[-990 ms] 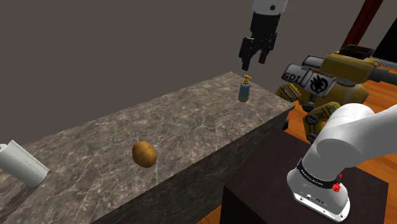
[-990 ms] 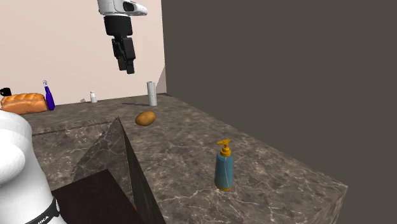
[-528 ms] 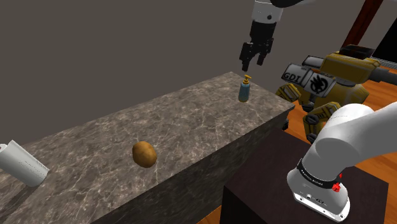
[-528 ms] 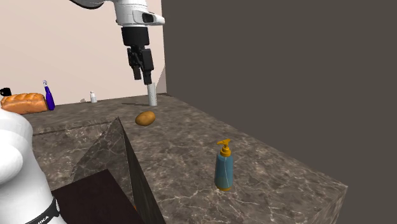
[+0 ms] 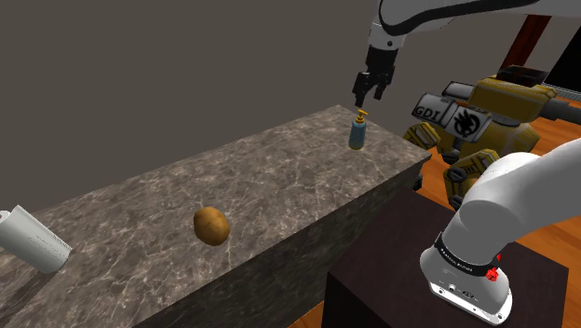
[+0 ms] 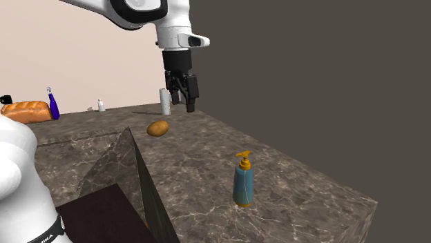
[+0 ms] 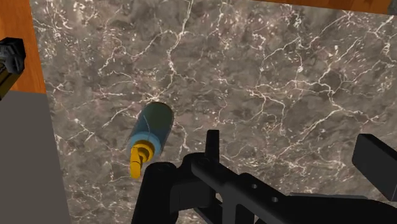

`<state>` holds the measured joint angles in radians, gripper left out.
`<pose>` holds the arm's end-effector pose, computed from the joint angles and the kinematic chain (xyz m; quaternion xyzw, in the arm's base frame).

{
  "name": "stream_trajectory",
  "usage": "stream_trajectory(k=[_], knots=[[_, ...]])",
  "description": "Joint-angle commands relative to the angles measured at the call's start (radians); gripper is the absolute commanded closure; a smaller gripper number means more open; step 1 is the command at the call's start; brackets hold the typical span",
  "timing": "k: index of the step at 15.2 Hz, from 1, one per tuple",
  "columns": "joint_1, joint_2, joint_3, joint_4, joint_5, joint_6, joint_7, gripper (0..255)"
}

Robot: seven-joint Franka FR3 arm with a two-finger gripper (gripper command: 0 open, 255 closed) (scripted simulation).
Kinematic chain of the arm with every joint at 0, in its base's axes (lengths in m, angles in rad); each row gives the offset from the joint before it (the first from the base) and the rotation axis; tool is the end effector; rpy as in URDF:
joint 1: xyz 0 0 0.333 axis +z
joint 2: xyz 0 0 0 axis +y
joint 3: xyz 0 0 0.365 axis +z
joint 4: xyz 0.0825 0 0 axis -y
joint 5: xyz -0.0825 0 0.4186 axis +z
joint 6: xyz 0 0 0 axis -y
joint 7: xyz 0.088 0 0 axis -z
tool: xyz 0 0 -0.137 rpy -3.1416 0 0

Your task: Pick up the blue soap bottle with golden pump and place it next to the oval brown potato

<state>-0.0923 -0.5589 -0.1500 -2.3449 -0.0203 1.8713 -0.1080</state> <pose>0.3896 -0.1065 0.5456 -0.9972 0.0548 -0.0445 0.0229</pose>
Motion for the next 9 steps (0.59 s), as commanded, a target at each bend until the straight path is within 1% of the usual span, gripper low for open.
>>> stream_trajectory(k=[1, 5, 9], knots=[[-0.007, 0.043, -0.031, 0.001, -0.005, 0.048, -0.038, 0], [-0.018, 0.153, -0.097, 0.03, -0.002, 0.136, -0.121, 0], [-0.023, 0.278, -0.161, 0.081, 0.025, 0.214, -0.211, 0]])
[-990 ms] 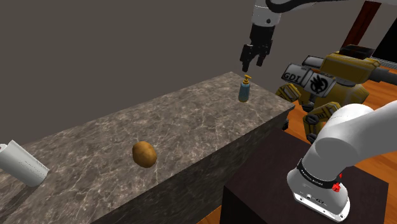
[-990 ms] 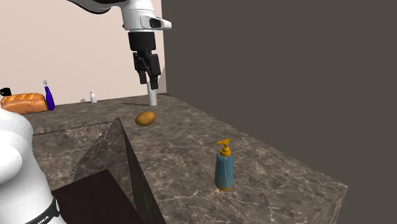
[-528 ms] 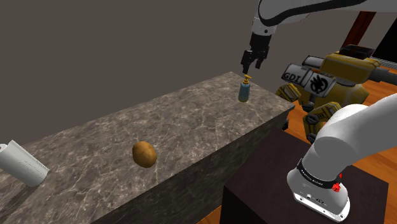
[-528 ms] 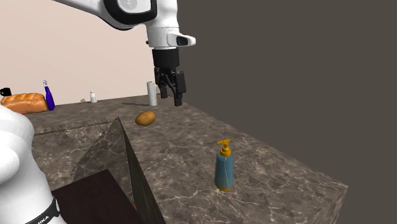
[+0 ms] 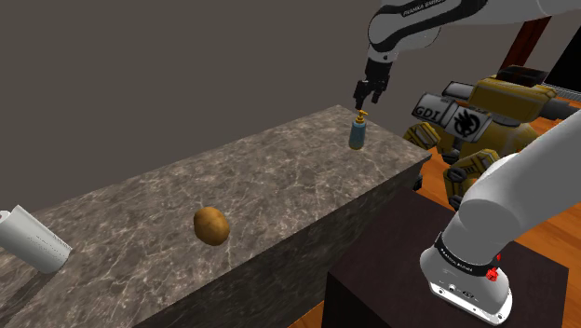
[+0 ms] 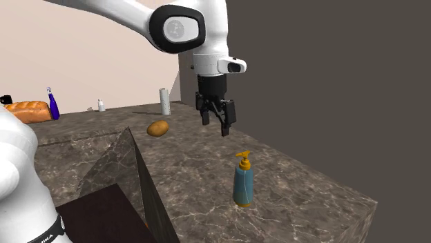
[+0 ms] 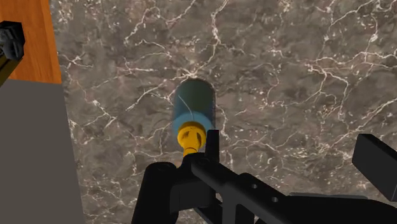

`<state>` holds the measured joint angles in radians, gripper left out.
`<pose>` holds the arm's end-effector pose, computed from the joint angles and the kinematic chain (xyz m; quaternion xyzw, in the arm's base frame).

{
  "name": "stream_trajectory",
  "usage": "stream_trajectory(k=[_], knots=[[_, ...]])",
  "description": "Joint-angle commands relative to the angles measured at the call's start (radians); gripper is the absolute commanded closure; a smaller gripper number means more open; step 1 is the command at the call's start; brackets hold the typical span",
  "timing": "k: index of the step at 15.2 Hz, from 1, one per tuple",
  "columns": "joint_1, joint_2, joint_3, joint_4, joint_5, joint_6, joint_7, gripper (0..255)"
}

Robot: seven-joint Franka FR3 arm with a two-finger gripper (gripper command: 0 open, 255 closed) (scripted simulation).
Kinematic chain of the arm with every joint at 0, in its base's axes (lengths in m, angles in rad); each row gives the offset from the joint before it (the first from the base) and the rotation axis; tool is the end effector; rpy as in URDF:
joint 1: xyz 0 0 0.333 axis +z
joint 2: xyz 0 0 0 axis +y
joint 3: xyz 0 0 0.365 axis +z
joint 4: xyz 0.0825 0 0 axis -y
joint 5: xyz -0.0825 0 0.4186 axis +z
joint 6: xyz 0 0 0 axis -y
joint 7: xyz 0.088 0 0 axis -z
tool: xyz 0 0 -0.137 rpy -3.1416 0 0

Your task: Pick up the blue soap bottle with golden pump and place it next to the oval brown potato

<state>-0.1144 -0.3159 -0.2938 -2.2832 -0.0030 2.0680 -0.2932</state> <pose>0.4436 -0.1998 0.4857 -0.9967 0.0518 -0.0561 0.0263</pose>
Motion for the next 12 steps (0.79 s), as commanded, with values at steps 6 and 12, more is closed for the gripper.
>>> stream_trajectory(k=[6, 12], knots=[[-0.014, 0.245, -0.097, 0.137, 0.102, 0.103, -0.18, 0], [-0.014, 0.295, -0.099, 0.115, 0.132, 0.17, -0.205, 0]])
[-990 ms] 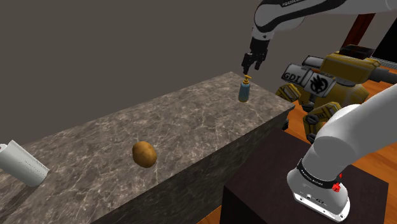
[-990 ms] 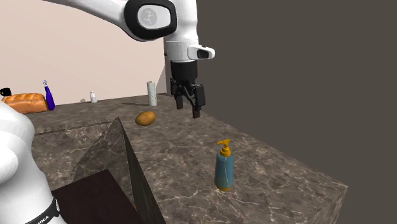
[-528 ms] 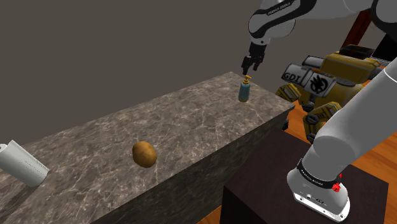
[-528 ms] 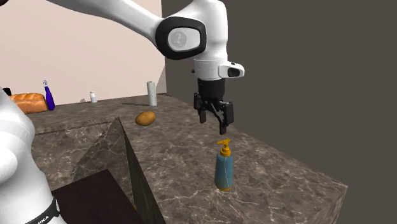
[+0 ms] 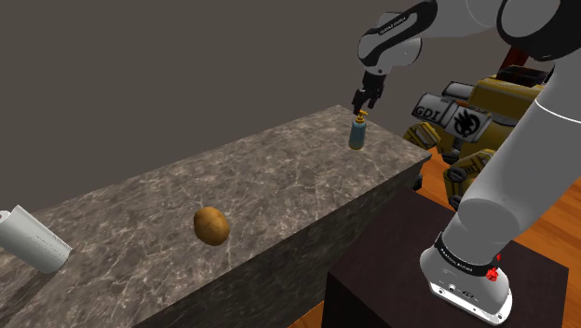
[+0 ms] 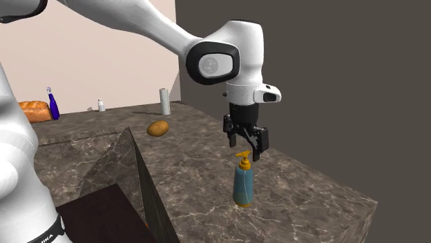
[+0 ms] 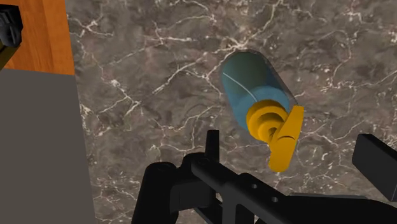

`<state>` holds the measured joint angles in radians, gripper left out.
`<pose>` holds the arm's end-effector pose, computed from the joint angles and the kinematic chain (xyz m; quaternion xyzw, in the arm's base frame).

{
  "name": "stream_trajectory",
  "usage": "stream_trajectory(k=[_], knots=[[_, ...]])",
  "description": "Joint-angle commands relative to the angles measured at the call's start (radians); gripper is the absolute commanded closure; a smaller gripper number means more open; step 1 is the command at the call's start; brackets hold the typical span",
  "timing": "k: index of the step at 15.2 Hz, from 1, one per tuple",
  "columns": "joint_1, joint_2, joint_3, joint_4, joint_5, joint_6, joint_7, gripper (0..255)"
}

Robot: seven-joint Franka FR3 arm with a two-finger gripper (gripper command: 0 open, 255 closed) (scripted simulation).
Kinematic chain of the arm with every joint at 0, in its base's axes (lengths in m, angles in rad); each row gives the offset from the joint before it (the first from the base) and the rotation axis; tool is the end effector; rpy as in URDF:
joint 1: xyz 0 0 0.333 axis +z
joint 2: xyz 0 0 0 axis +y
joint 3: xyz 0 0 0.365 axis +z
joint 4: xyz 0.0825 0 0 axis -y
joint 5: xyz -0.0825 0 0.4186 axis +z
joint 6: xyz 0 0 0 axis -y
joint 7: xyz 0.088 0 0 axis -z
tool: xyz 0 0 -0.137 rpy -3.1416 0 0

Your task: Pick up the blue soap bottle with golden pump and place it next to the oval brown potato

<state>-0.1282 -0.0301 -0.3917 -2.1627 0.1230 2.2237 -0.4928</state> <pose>0.4978 -0.2781 0.4178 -0.9963 0.0488 -0.0658 0.0277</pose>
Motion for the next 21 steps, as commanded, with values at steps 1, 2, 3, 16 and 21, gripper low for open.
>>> stream_trajectory(k=[1, 2, 3, 16, 21], knots=[[0.0, 0.018, 0.0, -0.01, 0.011, 0.026, -0.009, 0], [0.001, 0.03, 0.0, -0.018, 0.019, 0.046, -0.015, 0], [0.001, 0.03, 0.0, -0.018, 0.019, 0.046, -0.015, 0], [0.001, 0.03, 0.0, -0.018, 0.019, 0.046, -0.015, 255], [0.001, 0.024, 0.0, -0.012, 0.015, 0.033, -0.01, 255]])
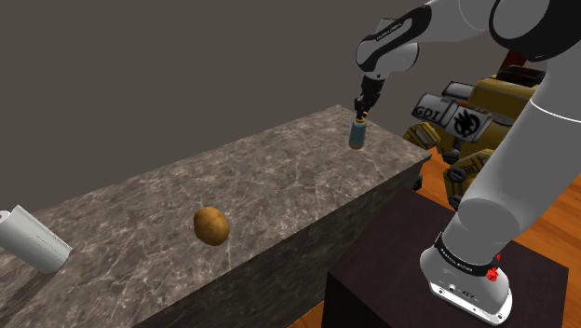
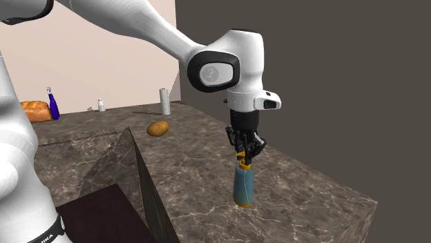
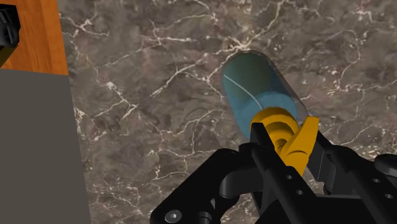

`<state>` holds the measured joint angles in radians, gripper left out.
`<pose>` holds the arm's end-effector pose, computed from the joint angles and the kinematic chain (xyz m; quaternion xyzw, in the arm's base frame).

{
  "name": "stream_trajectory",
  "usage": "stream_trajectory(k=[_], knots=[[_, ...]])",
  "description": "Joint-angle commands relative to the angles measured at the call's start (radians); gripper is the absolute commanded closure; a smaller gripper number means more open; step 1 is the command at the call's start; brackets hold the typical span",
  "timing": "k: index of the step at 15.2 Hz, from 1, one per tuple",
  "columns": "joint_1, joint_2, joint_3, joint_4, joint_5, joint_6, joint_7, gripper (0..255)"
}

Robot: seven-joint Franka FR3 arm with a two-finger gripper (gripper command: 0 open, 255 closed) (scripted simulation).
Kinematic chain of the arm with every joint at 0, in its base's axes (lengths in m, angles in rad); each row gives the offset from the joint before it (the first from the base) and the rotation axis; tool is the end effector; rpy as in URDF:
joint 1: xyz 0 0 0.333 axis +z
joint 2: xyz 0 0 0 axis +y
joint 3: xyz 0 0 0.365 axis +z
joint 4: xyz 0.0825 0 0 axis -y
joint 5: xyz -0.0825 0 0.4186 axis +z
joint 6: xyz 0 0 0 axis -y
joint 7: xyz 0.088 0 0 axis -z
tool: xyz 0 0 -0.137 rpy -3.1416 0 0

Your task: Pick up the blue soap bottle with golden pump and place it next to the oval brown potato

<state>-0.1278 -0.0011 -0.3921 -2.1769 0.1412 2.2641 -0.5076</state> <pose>0.5010 -0.2789 0.3995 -0.9962 0.0488 -0.0660 0.0275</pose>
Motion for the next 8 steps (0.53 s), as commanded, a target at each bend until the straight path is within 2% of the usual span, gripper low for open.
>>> stream_trajectory(k=[1, 8], knots=[[0.001, -0.012, 0.001, 0.009, -0.008, -0.02, 0.008, 255], [0.001, -0.052, 0.003, 0.064, -0.035, -0.11, 0.034, 255]])
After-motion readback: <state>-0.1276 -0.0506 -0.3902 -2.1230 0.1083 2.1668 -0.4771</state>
